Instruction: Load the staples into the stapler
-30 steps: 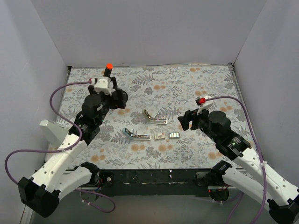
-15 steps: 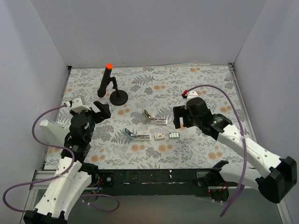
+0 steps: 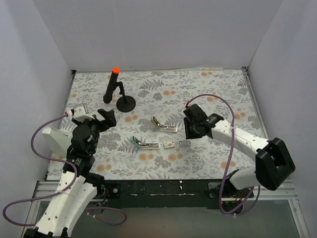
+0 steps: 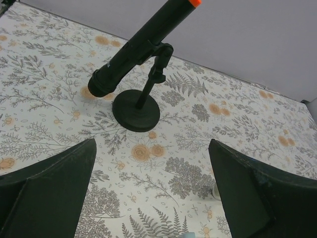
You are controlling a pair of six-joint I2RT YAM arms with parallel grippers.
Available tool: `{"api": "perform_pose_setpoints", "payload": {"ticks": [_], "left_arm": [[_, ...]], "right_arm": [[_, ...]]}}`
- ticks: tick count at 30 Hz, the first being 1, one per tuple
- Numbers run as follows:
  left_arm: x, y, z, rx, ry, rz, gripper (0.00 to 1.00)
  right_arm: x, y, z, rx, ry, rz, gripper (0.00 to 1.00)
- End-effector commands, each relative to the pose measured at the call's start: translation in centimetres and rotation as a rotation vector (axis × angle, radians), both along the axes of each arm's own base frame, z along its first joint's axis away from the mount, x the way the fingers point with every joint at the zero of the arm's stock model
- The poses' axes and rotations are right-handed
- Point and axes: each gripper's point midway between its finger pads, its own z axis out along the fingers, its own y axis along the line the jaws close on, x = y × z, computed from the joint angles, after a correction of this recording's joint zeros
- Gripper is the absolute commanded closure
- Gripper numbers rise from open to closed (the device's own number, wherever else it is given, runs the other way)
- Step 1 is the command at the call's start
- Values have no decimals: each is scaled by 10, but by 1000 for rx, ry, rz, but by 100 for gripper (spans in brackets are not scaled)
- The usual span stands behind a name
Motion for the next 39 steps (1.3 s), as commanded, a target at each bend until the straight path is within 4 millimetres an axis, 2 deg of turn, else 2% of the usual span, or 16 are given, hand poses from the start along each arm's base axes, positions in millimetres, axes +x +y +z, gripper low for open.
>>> {"api": "perform_pose_setpoints", "payload": {"ticks": [1,4,11,18,39], "left_arm": [[-1,0,-2,24,0,-2,2],[-1,-1,-1,26,-3,-5,2],[-1,-5,-5,34,4,-20,2],[-1,-6,-5,34,4,-26,2],[-2,-10,-6,38,6,-48,2]], "right_arm": [[10,9,4,52,-22,-73,64],[11,10,-2,44,-11,-81,71],[11,8,-18,17,19,-97,74],[7,5,-31,-12,51,-102,75],[1,-2,-51,-55,83,-112,76]]}}
